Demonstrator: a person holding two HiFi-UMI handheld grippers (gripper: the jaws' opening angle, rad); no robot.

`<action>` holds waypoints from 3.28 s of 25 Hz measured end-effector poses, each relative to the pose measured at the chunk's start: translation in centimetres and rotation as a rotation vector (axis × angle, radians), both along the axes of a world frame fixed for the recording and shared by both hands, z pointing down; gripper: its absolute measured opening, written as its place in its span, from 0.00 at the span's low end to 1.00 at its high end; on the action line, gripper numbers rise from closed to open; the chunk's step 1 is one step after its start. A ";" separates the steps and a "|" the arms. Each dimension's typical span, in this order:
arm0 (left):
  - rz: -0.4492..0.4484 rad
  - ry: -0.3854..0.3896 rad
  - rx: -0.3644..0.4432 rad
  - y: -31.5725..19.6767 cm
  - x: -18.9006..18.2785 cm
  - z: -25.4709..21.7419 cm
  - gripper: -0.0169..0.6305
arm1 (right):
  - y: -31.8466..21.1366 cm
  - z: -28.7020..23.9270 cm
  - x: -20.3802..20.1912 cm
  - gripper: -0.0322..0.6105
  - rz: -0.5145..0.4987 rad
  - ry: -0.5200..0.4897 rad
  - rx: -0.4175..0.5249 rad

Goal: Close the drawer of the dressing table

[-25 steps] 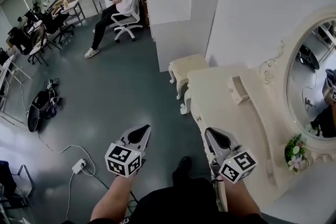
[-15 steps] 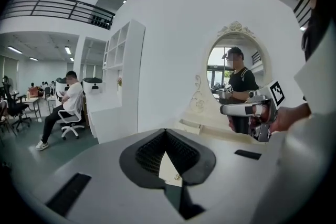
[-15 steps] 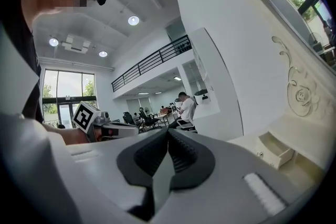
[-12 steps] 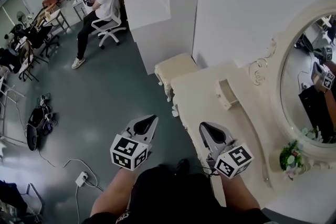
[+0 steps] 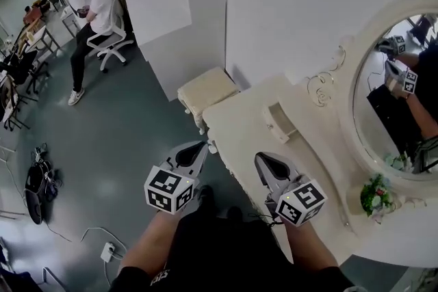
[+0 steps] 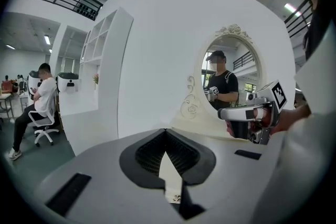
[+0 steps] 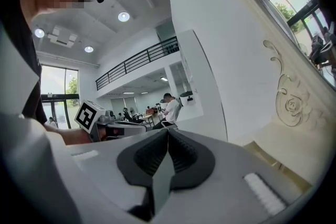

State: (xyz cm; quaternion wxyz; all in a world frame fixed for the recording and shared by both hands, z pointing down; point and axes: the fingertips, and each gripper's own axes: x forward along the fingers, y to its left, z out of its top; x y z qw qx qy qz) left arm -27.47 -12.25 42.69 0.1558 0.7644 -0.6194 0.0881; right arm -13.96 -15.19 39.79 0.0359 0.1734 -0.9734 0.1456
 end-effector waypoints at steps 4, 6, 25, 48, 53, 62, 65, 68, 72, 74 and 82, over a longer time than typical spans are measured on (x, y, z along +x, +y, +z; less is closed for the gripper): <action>0.043 0.000 0.002 -2.6 -2.9 0.3 0.04 | -2.1 0.2 -2.3 0.07 0.045 0.028 0.001; 0.070 0.009 -0.002 -3.6 -4.3 0.5 0.04 | -3.0 0.3 -3.5 0.07 0.079 0.045 -0.004; 0.351 0.020 -0.080 -11.9 -1.9 3.7 0.04 | -8.6 1.8 -1.4 0.07 0.360 0.064 -0.061; 0.526 -0.006 -0.220 -19.5 10.4 12.9 0.21 | -13.7 6.1 4.6 0.07 0.398 0.055 -0.171; 0.565 -0.069 -0.259 -20.0 12.9 15.8 0.23 | -14.3 7.3 6.4 0.07 0.426 0.059 -0.193; 0.573 -0.106 -0.339 -21.7 15.0 20.2 0.24 | -14.7 8.9 8.5 0.07 0.464 0.065 -0.236; 0.573 -0.123 -0.366 -22.1 15.4 21.9 0.24 | -14.5 8.9 8.8 0.07 0.467 0.062 -0.241; 0.578 -0.134 -0.369 -22.7 15.8 22.5 0.24 | -14.6 8.8 9.7 0.07 0.480 0.058 -0.246; 0.574 -0.150 -0.384 -22.9 15.8 22.4 0.20 | -14.9 8.8 11.1 0.07 0.508 0.051 -0.256; 0.579 -0.158 -0.381 -22.9 16.0 22.5 0.18 | -15.0 8.8 11.5 0.07 0.516 0.053 -0.256; 0.588 -0.151 -0.395 -22.9 16.1 21.3 0.18 | -15.1 8.7 11.6 0.07 0.518 0.039 -0.262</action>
